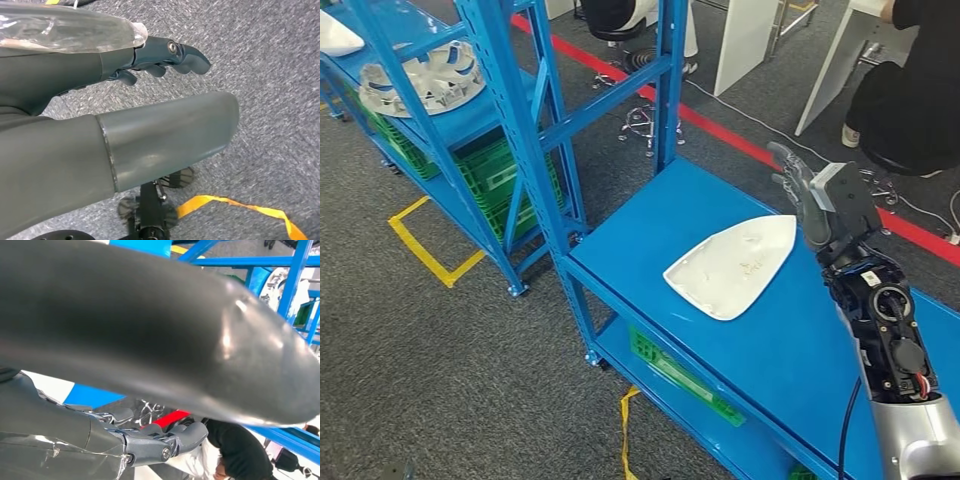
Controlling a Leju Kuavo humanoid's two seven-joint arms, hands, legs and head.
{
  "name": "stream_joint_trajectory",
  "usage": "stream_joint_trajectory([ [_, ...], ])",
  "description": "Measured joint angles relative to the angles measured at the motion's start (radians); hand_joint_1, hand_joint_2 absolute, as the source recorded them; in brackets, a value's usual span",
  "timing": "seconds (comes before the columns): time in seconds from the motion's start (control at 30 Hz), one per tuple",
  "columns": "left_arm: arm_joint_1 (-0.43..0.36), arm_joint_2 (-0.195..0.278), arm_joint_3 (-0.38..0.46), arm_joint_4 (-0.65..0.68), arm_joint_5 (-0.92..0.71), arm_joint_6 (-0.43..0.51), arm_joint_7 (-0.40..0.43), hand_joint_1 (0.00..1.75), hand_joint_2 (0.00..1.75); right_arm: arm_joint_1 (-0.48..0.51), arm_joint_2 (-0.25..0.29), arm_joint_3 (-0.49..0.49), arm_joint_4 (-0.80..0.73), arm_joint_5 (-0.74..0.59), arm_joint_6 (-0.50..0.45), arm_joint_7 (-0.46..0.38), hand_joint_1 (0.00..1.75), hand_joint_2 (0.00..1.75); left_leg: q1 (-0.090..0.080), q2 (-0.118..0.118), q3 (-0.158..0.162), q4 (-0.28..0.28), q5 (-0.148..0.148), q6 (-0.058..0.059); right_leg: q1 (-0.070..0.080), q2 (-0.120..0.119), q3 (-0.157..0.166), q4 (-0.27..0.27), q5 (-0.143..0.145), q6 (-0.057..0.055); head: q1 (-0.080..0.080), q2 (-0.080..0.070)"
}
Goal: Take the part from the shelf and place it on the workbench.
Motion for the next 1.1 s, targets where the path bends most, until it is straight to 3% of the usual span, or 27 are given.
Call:
stream_joint_trajectory([
  [0.03, 0.0, 0.0, 0.0, 0.0, 0.001, 0.001, -0.001, 0.0, 0.0, 0.0, 0.0, 0.0, 0.001, -0.002, -0.001, 0.003, 0.0, 0.0, -0.002, -0.004, 0.002, 0.003, -0.003, -0.004, 0.0, 0.004, 0.026, -0.065, 0.029, -0.001, 0.004, 0.0],
  [0.1, 0.001, -0.001, 0.0, 0.0, 0.002, 0.002, -0.002, 0.0, 0.0, 0.003, 0.0, 0.0, 0.003, -0.005, -0.004, 0.009, 0.0, 0.0, -0.005, -0.01, -0.003, 0.007, -0.005, -0.01, 0.0, 0.012, 0.053, -0.129, 0.045, -0.007, 0.003, 0.0],
  [0.23, 0.007, 0.0, 0.0, 0.0, 0.003, 0.004, -0.002, 0.0, 0.0, 0.008, 0.0, 0.001, 0.005, -0.005, -0.006, 0.012, 0.0, 0.0, -0.005, -0.01, -0.005, 0.006, -0.001, -0.002, 0.005, 0.015, 0.059, -0.14, 0.045, -0.015, -0.01, 0.0],
  [0.37, 0.008, 0.0, 0.0, 0.0, 0.006, 0.01, -0.004, 0.0, 0.0, 0.011, 0.0, 0.0, 0.005, -0.033, -0.014, 0.039, 0.0, 1.75, -0.004, -0.01, 0.001, -0.004, 0.002, -0.008, 0.007, 0.015, 0.061, -0.14, 0.044, -0.022, -0.025, 0.0],
  [0.7, 0.028, 0.01, 0.0, 0.0, 0.02, 0.017, -0.013, 0.0, 0.0, 0.084, -0.031, -0.016, -0.033, 0.049, -0.029, 0.128, 0.0, 1.75, -0.003, -0.009, 0.005, -0.009, 0.001, -0.025, 0.007, 0.015, 0.062, -0.14, 0.041, -0.028, -0.034, 0.0],
  [1.1, 0.032, 0.014, 0.0, 0.0, 0.033, 0.014, -0.013, 0.0, 0.0, 0.114, -0.062, -0.001, -0.038, 0.154, 0.013, 0.175, 0.0, 1.75, -0.005, -0.009, 0.004, -0.008, 0.0, -0.027, 0.005, 0.015, 0.064, -0.141, 0.041, -0.028, -0.035, 0.0],
])
